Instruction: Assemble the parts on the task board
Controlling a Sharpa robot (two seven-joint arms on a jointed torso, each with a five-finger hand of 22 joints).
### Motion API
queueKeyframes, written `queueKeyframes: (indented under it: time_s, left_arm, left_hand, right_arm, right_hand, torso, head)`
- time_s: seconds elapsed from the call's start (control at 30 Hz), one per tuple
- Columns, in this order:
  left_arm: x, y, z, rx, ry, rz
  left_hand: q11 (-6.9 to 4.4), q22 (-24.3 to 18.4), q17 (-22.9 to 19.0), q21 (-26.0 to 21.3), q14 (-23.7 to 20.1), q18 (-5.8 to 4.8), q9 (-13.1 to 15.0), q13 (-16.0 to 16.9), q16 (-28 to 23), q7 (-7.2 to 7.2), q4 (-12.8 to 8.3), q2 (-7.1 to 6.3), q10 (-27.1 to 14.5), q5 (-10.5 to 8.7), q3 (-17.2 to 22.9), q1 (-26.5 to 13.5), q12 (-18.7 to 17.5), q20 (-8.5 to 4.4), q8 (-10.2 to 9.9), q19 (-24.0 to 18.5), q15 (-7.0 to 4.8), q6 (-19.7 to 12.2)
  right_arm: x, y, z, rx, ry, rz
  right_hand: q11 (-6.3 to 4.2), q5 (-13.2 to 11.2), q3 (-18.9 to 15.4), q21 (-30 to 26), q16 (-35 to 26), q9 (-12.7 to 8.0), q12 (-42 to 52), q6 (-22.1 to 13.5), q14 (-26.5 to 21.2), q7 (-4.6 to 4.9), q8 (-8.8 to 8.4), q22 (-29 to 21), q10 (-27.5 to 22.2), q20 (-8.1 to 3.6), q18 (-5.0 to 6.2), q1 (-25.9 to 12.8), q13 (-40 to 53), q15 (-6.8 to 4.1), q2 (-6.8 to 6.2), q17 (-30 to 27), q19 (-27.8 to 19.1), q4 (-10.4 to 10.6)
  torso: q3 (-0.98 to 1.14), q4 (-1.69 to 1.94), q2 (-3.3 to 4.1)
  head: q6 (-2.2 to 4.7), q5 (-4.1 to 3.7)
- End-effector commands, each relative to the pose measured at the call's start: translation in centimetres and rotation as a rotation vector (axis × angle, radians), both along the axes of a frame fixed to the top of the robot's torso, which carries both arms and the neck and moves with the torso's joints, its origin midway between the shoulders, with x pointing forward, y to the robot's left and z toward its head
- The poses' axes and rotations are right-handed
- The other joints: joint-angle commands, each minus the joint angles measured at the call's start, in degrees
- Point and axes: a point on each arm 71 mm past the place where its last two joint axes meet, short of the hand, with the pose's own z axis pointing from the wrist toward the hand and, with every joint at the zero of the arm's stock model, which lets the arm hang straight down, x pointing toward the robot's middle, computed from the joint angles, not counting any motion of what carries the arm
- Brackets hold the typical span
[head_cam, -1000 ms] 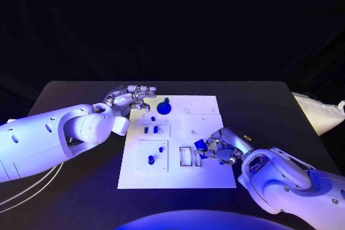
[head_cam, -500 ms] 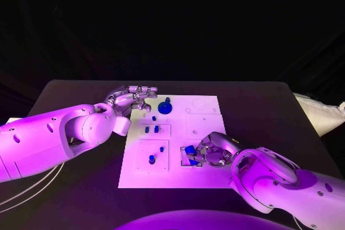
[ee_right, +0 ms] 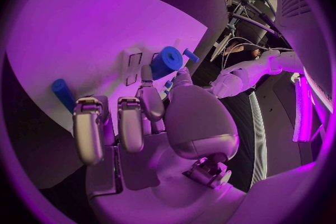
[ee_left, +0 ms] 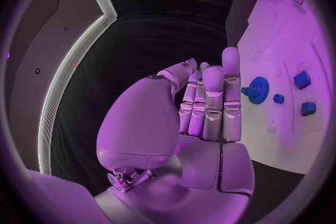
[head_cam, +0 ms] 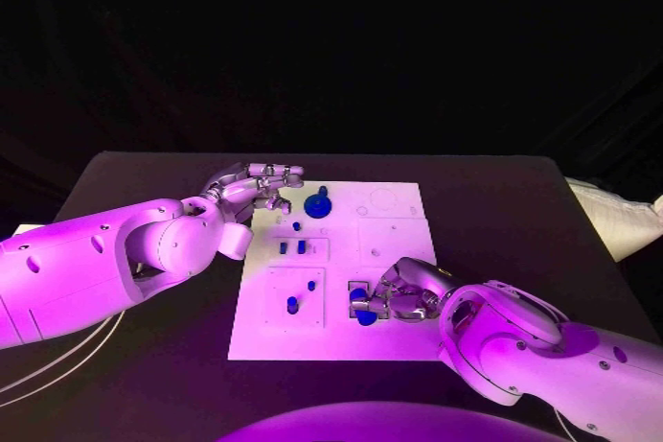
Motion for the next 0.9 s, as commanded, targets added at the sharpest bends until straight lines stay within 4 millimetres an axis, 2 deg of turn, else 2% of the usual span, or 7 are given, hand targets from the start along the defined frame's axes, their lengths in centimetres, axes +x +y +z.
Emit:
queueKeyframes:
  time_s: [0.03,0.17,0.3,0.5,0.7,0.8,0.9]
  left_arm:
    - [-0.1,-0.2,0.1,-0.009,-0.007,-0.018]
    - [-0.1,-0.2,0.1,-0.009,-0.006,-0.018]
    - [-0.1,-0.2,0.1,-0.01,-0.005,-0.019]
    - [-0.1,-0.1,0.1,-0.01,-0.005,-0.021]
    - [-0.1,-0.2,0.1,-0.011,-0.004,-0.023]
    - [-0.1,-0.2,0.1,-0.011,-0.005,-0.023]
    - [-0.1,-0.1,0.1,-0.011,-0.005,-0.021]
  left_hand:
    - [0.06,-0.05,-0.17,-0.35,-0.54,1.07,-0.07,0.07,0.26,-0.03,-0.03,0.39,-0.43,0.14,-0.33,0.03,0.41,0.25,0.41,-0.23,-0.02,-0.48]
    - [0.06,-0.05,-0.17,-0.35,-0.54,1.07,-0.07,0.07,0.26,-0.03,-0.03,0.39,-0.43,0.14,-0.33,0.03,0.41,0.25,0.41,-0.23,-0.02,-0.48]
    - [0.06,-0.05,-0.13,-0.36,-0.53,1.07,-0.07,0.08,0.3,-0.02,0.01,0.4,-0.47,0.13,-0.37,-0.05,0.45,0.26,0.43,-0.24,0.0,-0.5]
    - [0.06,-0.05,-0.13,-0.36,-0.53,1.07,-0.07,0.08,0.3,-0.02,0.01,0.4,-0.47,0.13,-0.37,-0.05,0.45,0.26,0.43,-0.24,0.0,-0.5]
    - [0.06,-0.05,-0.13,-0.36,-0.53,1.07,-0.07,0.08,0.3,-0.02,0.01,0.4,-0.47,0.13,-0.37,-0.05,0.45,0.26,0.43,-0.24,0.0,-0.5]
    - [0.06,-0.05,-0.13,-0.36,-0.53,1.07,-0.07,0.08,0.3,-0.02,0.02,0.4,-0.47,0.13,-0.38,-0.05,0.46,0.26,0.44,-0.24,0.0,-0.5]
    - [0.06,-0.05,-0.13,-0.36,-0.53,1.07,-0.07,0.09,0.32,-0.03,0.02,0.41,-0.5,0.14,-0.4,-0.08,0.5,0.27,0.46,-0.24,0.01,-0.52]
  right_arm:
    - [0.1,0.1,0.2,-0.025,-0.041,0.01]
    - [0.1,0.0,0.4,-0.046,-0.084,0.017]
    - [0.1,0.1,0.6,-0.055,-0.106,0.025]
    - [0.0,0.3,0.8,-0.059,-0.122,0.039]
    - [0.1,0.4,0.9,-0.065,-0.146,0.039]
    - [0.1,0.2,1.1,-0.04,-0.157,0.019]
    - [-0.2,-0.4,1.4,-0.007,-0.142,-0.011]
  right_hand:
    - [-0.34,-1.65,-1.49,-0.33,-0.38,0.11,-1.1,-0.46,4.39,0.19,-0.27,10.83,-0.24,-0.37,-0.18,-3.22,-0.67,-0.4,-1.06,7.15,3.75,0.3]
    - [-0.33,-1.65,-1.47,-0.46,-0.56,0.3,-2.38,-0.57,4.33,0.22,-0.35,10.63,-0.69,-0.37,-0.13,-4.4,-1.59,-0.38,-1.99,6.89,3.64,0.27]
    - [-0.33,-1.55,-0.62,-0.42,-0.54,0.49,-2.59,-0.53,4.35,0.21,-0.35,10.71,-0.64,-0.35,-0.15,-3.51,-1.65,-0.37,-1.47,6.96,3.69,-0.01]
    - [-0.41,2.09,1.98,-0.21,-0.36,1.41,-3.09,-0.23,4.48,0.11,-0.26,11.09,-0.29,-0.31,-0.24,5.93,-1.57,-0.41,-0.89,7.41,3.89,-3.82]
    - [-0.73,0.07,5.81,-0.09,-0.23,2.01,-3.46,-0.07,4.53,-0.11,-0.18,11.31,-0.15,-0.52,-0.29,15.02,-1.52,-0.68,0.43,7.7,4.0,-9.21]
    - [-0.61,0.45,6.03,-0.14,-0.28,2.03,-3.0,-0.27,4.52,0.05,-0.37,11.24,0.04,-0.53,-0.28,15.16,-1.05,-0.61,0.38,7.64,3.96,-9.39]
    - [-0.34,4.04,5.9,-0.27,-0.32,1.96,-3.14,-0.73,4.51,0.34,-0.97,11.07,0.0,-0.36,-0.23,13.37,-0.92,-0.36,0.26,7.62,3.86,-8.1]
  torso:
    - [0.01,0.06,0.0]
    - [0.02,0.08,0.02]
    - [0.04,0.08,0.05]
    - [0.0,0.18,0.04]
    - [-0.06,0.24,-0.01]
    - [-0.02,0.26,0.0]
    - [0.09,0.11,0.01]
  head:
    - [-0.03,-0.03]
    - [-0.04,-0.02]
    - [-0.06,-0.1]
    - [-0.16,-0.17]
    - [-0.18,-0.23]
    - [-0.11,-0.25]
    - [0.03,-0.11]
